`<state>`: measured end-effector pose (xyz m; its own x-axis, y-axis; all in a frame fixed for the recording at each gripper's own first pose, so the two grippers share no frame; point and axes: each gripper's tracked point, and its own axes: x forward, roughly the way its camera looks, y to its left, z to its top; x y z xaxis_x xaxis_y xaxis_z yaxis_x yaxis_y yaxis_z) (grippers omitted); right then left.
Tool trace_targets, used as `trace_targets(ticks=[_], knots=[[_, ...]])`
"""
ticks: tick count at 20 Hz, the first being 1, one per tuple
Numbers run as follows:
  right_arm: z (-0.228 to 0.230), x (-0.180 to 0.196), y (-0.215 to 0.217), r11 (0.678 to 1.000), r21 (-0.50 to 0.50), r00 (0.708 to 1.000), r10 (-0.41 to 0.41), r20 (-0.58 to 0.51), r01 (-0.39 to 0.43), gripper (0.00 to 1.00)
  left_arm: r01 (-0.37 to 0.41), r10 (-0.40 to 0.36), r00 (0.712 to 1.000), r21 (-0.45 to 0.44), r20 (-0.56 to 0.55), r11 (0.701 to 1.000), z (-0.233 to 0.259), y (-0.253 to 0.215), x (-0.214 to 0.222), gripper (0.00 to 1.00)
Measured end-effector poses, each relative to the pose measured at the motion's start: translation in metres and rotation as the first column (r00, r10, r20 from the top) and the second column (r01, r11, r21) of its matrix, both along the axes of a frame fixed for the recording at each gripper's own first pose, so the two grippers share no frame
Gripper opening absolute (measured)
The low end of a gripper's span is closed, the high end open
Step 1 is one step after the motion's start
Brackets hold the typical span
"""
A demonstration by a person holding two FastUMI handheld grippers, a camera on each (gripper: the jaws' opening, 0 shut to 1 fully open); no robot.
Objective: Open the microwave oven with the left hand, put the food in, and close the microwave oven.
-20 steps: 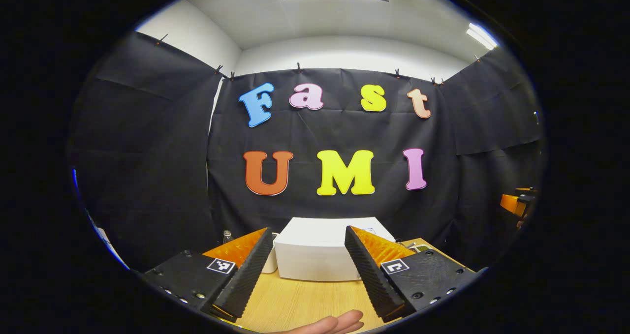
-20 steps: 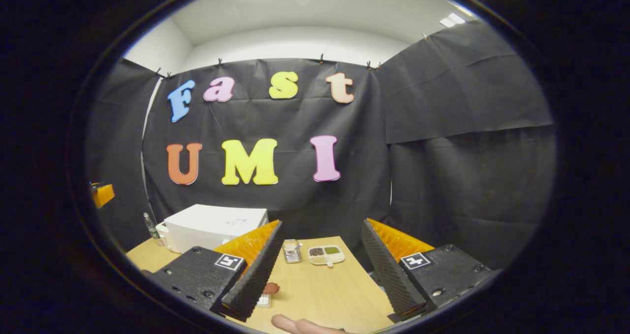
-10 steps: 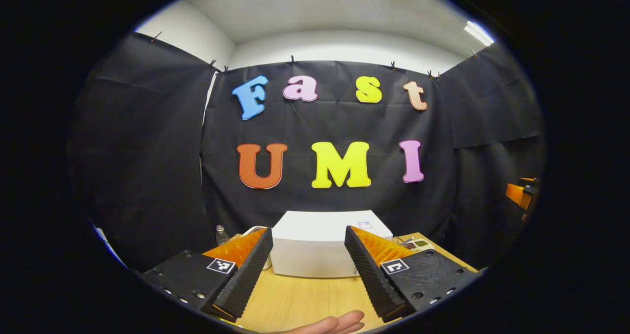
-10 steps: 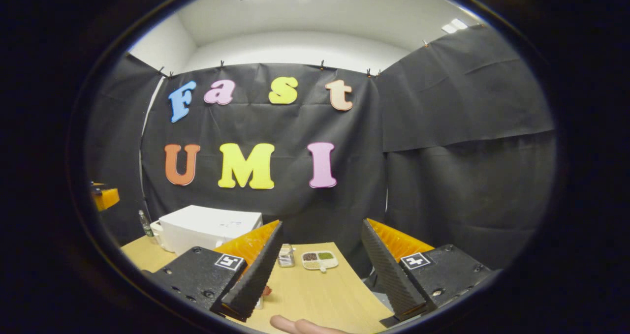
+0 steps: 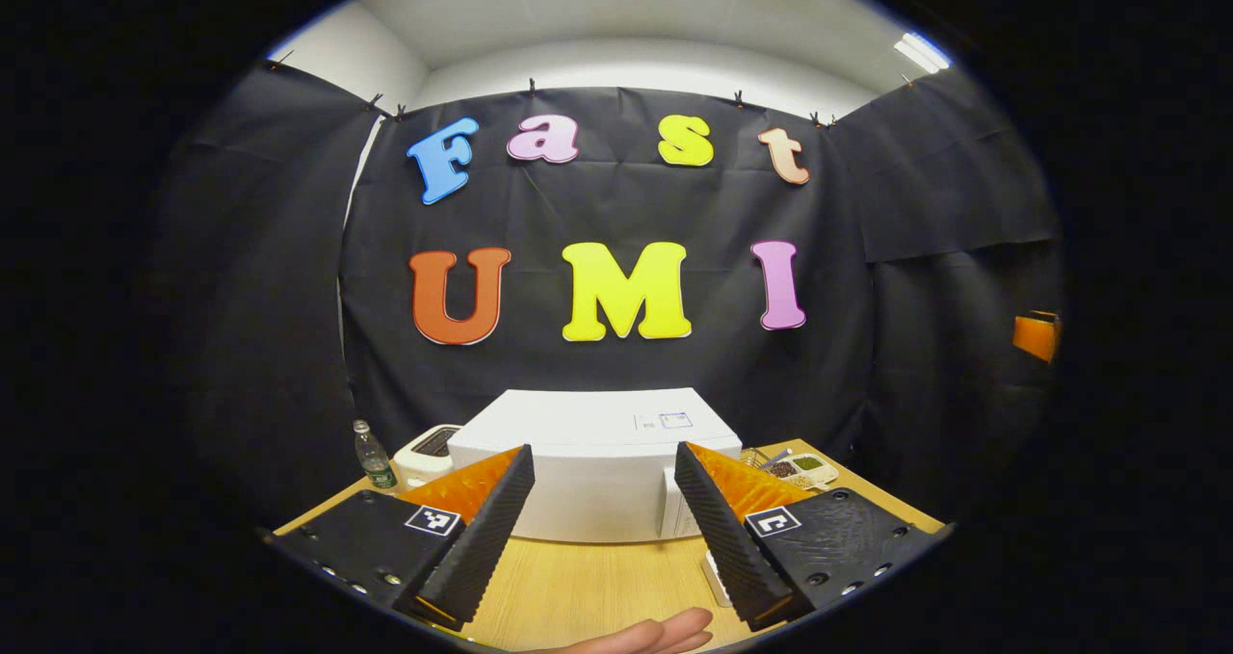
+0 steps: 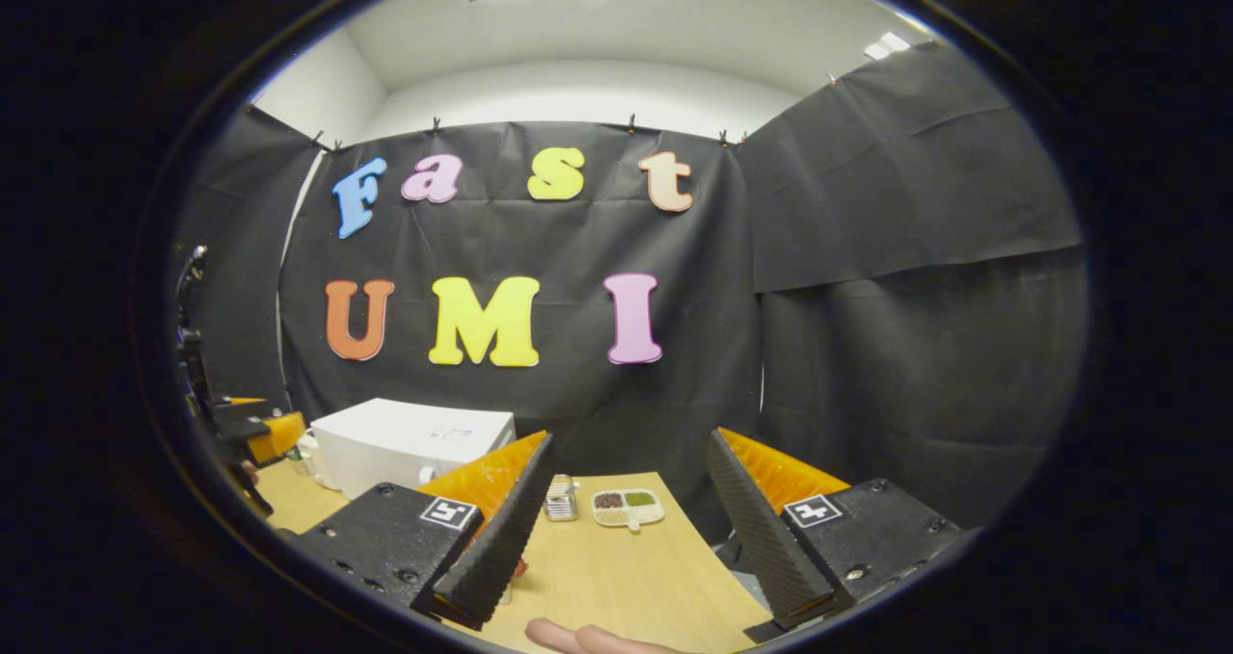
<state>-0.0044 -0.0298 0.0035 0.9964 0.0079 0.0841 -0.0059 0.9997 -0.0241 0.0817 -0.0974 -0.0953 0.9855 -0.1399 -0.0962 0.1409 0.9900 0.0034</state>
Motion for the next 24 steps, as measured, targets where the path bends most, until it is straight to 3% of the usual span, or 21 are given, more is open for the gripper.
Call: trace_targets(ticks=[1,5,6,7,8,14,18,19,20,21,22,23,24], knots=[[-0.001,0.003,-0.002,1.000,0.004,1.000,-0.001,-0.001,0.001,1.00,0.014,-0.014,1.000,-0.012,-0.007,1.000,-0.011,-0.010,0.010,0.92],[-0.009,0.013,-0.010,1.000,0.002,1.000,-0.011,-0.009,0.011,1.00,0.071,-0.073,0.997,-0.065,-0.024,0.995,-0.058,-0.052,0.052,0.92],[-0.008,0.015,-0.012,1.000,-0.005,1.000,-0.013,-0.005,0.013,0.91,0.069,-0.072,0.996,-0.072,-0.044,0.995,-0.071,-0.058,0.062,0.92],[-0.008,0.017,-0.015,1.000,-0.010,1.000,-0.017,-0.004,0.017,0.91,0.072,-0.077,0.995,-0.081,-0.064,0.994,-0.085,-0.065,0.070,0.92],[-0.009,0.019,-0.018,1.000,-0.007,1.000,-0.022,-0.004,0.022,1.00,0.064,-0.070,0.995,-0.084,-0.076,0.994,-0.095,-0.069,0.080,0.92],[-0.020,0.021,-0.037,1.000,0.012,1.000,-0.023,0.005,0.022,1.00,0.042,-0.049,0.992,-0.060,-0.116,0.997,-0.153,-0.082,0.125,0.92],[-0.036,0.025,-0.047,1.000,0.017,1.000,-0.018,-0.009,0.018,1.00,0.041,-0.045,0.996,-0.043,-0.082,0.998,-0.170,-0.084,0.142,0.92],[-0.041,0.026,-0.048,1.000,0.014,1.000,-0.018,-0.014,0.018,0.91,0.035,-0.039,0.996,-0.046,-0.081,0.998,-0.174,-0.084,0.146,0.92],[-0.044,0.027,-0.050,1.000,0.011,1.000,-0.019,-0.018,0.019,1.00,0.045,-0.050,0.994,-0.053,-0.094,0.998,-0.181,-0.087,0.148,0.92],[-0.049,0.028,-0.051,1.000,0.008,1.000,-0.018,-0.021,0.018,1.00,0.045,-0.051,0.994,-0.062,-0.096,0.997,-0.185,-0.089,0.150,0.91],[-0.052,0.028,-0.051,1.000,0.008,1.000,-0.015,-0.023,0.015,0.91,0.039,-0.046,0.994,-0.067,-0.097,0.997,-0.187,-0.089,0.152,0.90],[-0.056,0.029,-0.051,1.000,0.007,1.000,-0.014,-0.027,0.014,1.00,0.031,-0.038,0.994,-0.070,-0.102,0.997,-0.190,-0.090,0.155,0.90],[-0.060,0.030,-0.051,1.000,0.004,0.999,-0.011,-0.035,0.011,1.00,0.020,-0.028,0.993,-0.071,-0.114,0.997,-0.196,-0.088,0.156,0.90]])
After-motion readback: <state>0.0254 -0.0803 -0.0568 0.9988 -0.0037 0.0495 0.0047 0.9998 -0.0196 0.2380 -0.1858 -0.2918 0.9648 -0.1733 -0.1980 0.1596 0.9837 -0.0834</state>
